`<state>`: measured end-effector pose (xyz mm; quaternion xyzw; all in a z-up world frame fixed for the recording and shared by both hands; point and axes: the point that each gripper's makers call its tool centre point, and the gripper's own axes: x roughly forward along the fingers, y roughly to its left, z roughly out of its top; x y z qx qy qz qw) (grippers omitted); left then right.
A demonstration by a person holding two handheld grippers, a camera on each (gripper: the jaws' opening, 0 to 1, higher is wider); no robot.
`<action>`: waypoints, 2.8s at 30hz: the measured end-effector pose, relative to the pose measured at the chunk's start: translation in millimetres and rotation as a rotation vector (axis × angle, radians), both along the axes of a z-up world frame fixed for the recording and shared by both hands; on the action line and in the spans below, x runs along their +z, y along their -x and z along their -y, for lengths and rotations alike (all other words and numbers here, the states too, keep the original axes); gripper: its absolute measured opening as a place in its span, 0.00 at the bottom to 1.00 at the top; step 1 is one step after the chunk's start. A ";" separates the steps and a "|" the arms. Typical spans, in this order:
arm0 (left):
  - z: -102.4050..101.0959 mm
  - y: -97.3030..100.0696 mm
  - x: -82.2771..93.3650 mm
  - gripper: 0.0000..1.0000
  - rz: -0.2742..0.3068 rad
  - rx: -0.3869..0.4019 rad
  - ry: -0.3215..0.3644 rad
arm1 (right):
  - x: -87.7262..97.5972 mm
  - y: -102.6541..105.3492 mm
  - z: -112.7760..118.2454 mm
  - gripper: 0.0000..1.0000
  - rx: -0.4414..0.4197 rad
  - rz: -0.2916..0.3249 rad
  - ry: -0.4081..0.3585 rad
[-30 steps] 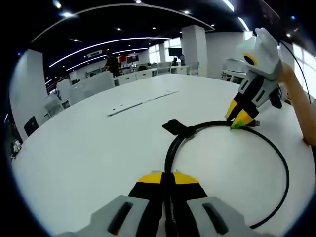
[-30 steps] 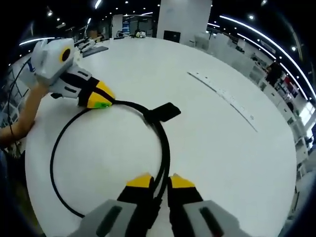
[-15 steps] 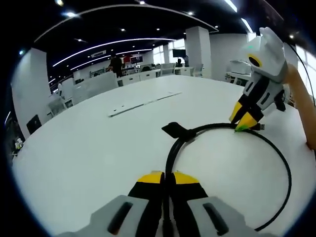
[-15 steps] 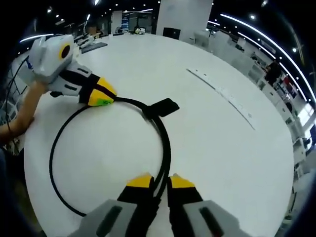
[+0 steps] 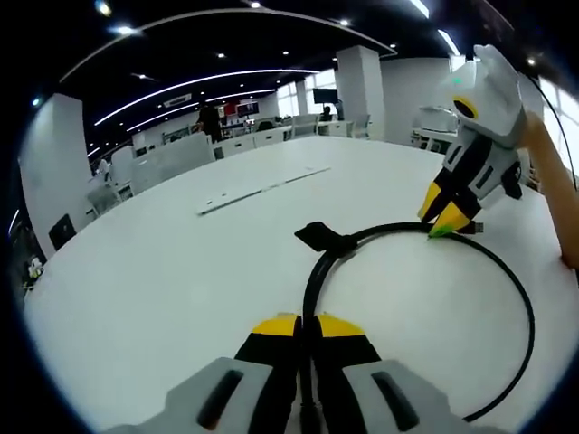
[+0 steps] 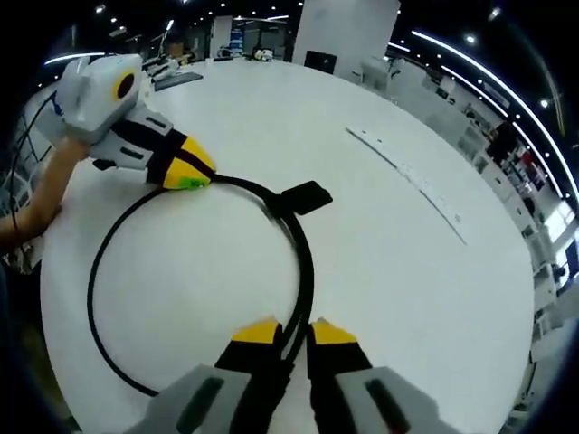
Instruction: Find the charging cable on the desk, coil it up and secure with Velcro.
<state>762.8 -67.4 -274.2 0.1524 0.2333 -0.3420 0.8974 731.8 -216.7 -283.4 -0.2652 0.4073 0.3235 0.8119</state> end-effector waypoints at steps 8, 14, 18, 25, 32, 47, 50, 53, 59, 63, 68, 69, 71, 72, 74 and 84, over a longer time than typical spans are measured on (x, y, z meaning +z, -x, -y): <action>-0.6 -0.4 0.0 0.07 -0.002 0.000 0.006 | 0.1 0.1 0.3 0.13 -0.004 -0.007 -0.004; -2.0 1.4 0.5 0.07 -0.002 -0.022 0.007 | 0.5 1.3 -0.1 0.14 0.009 -0.005 0.001; -2.7 2.4 0.7 0.08 -0.002 -0.029 0.004 | 0.8 0.9 0.2 0.14 0.010 -0.004 0.002; -4.4 4.2 0.7 0.10 0.006 -0.042 -0.010 | 1.4 1.5 0.8 0.14 0.023 0.002 0.006; -5.4 3.6 0.9 0.11 0.008 -0.039 -0.009 | 1.5 1.6 1.1 0.15 0.028 0.004 0.006; -7.2 3.9 1.1 0.15 0.009 -0.050 -0.005 | 1.9 -1.1 2.3 0.18 0.047 0.030 0.017; -7.9 2.3 1.6 0.18 0.014 -0.051 -0.008 | 2.5 -2.7 2.6 0.20 0.056 0.036 0.025; -5.6 2.0 2.2 0.26 0.009 -0.053 0.012 | 4.0 -5.7 2.0 0.21 0.051 0.052 0.029; -2.0 4.3 1.3 0.27 -0.002 -0.064 0.023 | 3.5 -3.9 2.2 0.21 0.054 0.053 0.029; -1.5 4.5 1.4 0.27 0.000 -0.068 0.025 | 5.2 -8.3 1.1 0.21 0.040 0.069 0.020; -0.7 4.5 1.4 0.27 0.000 -0.066 0.027 | 4.3 -8.1 -0.5 0.29 0.056 0.068 0.021; -0.7 4.4 1.5 0.27 -0.001 -0.064 0.026 | 4.2 -8.7 -0.5 0.30 0.060 0.069 0.022; -0.7 4.4 1.8 0.27 0.000 -0.064 0.022 | 4.3 -9.5 -1.3 0.30 0.060 0.074 0.015; -0.7 4.4 1.8 0.28 0.000 -0.064 0.022 | 4.3 -10.7 -2.1 0.31 0.060 0.075 0.006; -0.8 4.3 1.9 0.30 0.000 -0.063 0.023 | 4.4 -9.9 -2.4 0.31 0.059 0.070 -0.001; -1.9 7.4 1.6 0.43 -0.030 -0.056 0.032 | 7.7 -10.1 -1.7 0.33 0.077 0.088 0.003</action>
